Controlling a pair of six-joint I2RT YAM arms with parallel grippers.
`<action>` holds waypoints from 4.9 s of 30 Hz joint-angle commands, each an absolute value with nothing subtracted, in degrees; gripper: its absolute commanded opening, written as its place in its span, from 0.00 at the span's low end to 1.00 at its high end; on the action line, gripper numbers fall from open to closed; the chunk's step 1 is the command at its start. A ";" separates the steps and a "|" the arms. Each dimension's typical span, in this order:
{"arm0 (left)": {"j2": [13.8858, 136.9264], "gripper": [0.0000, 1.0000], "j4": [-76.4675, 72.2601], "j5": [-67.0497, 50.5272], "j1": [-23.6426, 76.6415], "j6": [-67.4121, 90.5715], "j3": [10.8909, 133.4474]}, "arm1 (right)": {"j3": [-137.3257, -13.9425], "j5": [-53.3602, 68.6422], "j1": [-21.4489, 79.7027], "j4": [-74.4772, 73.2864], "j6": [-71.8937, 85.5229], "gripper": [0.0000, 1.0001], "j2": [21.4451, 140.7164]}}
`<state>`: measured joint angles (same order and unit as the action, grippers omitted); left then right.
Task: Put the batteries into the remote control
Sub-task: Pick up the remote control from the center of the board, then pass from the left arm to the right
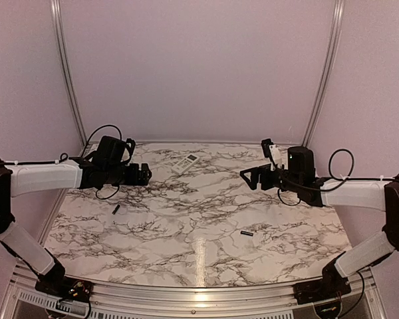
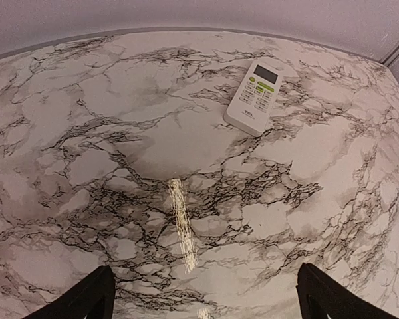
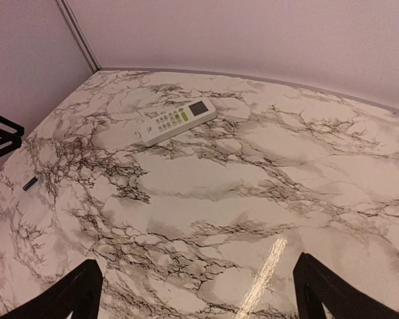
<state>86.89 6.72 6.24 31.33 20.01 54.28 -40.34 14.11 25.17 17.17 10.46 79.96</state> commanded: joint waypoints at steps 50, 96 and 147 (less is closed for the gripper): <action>144.83 0.99 25.87 3.45 32.83 -3.32 118.31 | -32.43 25.44 16.92 21.05 12.93 0.99 72.60; 102.40 0.26 9.64 -27.56 32.77 10.71 69.55 | -34.08 36.12 17.16 21.43 9.73 0.94 70.96; 66.97 0.24 3.01 -64.80 57.78 33.85 41.59 | -54.05 21.44 75.97 -17.54 -18.02 0.76 64.45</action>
